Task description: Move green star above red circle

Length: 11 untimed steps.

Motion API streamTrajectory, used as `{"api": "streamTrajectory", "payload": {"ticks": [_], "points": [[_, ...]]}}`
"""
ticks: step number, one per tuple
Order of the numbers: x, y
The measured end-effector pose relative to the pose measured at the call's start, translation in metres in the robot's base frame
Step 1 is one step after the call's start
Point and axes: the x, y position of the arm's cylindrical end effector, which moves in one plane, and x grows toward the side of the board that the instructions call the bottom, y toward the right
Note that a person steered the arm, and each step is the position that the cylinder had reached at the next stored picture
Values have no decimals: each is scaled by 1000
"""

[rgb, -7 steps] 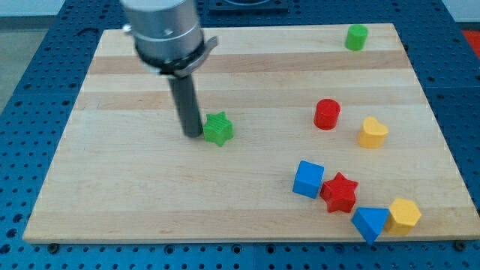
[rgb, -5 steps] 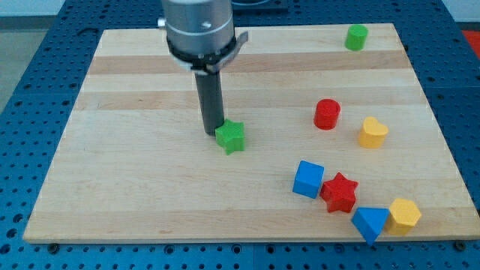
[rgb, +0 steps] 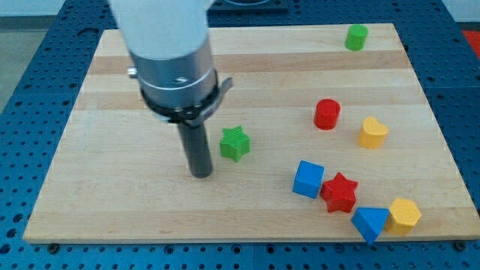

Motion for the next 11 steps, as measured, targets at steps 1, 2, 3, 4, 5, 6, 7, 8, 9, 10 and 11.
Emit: {"api": "streamTrajectory", "payload": {"ticks": [1,2,3,4,5,6,7,8,9,10,11], "points": [[-9,20],[-15,30],[-44,32],[-63,32],[-65,32],[-65,32],[-70,32],[-102,42],[-132,59],[-140,59],[-148,67]]}}
